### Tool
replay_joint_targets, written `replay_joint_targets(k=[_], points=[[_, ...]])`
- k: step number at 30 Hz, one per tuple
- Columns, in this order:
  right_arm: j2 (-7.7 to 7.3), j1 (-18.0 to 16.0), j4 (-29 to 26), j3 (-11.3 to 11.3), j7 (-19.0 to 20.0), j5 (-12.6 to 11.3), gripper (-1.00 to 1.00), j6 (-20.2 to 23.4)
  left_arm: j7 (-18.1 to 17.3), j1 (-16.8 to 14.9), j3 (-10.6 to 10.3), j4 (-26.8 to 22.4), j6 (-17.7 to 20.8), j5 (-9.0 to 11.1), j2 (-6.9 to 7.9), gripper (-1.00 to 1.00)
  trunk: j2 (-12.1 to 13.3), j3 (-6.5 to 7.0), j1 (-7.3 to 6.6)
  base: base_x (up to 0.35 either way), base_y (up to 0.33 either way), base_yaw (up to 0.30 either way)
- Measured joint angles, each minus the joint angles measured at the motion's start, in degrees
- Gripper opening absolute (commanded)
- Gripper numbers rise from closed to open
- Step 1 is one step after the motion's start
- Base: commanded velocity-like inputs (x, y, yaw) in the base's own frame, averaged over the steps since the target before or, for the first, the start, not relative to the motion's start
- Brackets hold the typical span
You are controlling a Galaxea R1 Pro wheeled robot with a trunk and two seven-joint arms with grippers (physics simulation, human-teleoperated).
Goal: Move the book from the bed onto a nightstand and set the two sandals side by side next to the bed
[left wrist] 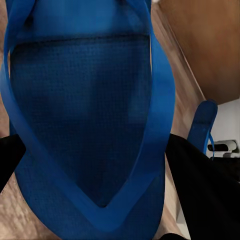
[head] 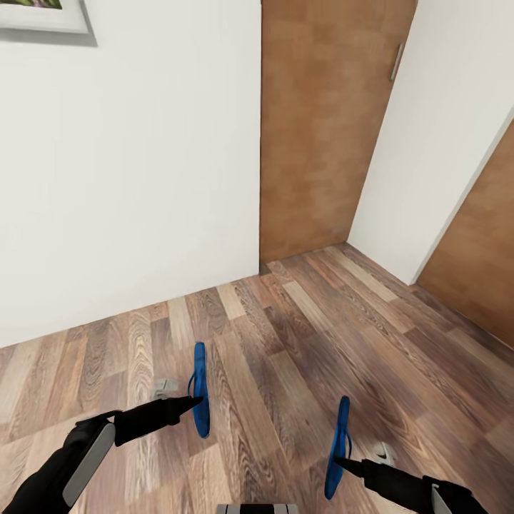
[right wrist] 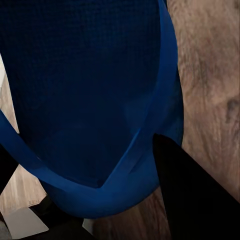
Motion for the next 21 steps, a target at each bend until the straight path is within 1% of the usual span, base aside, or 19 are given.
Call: replay_joint_targets(k=[7, 21], points=[[0.0, 0.0, 0.0, 0.0, 0.0, 0.0, -1.0, 0.0, 0.0, 0.0, 0.0, -0.1, 0.0, 0.0, -0.03, -1.0, 0.1, 1.94, -0.18, 0.0, 0.0, 0.223], [-0.01, 0.0, 0.0, 0.0, 0.0, 0.0, -1.0, 0.0, 0.0, 0.0, 0.0, -0.1, 0.0, 0.0, -0.05, -1.0, 0.3, 5.13, -0.54, 0.0, 0.0, 0.016]])
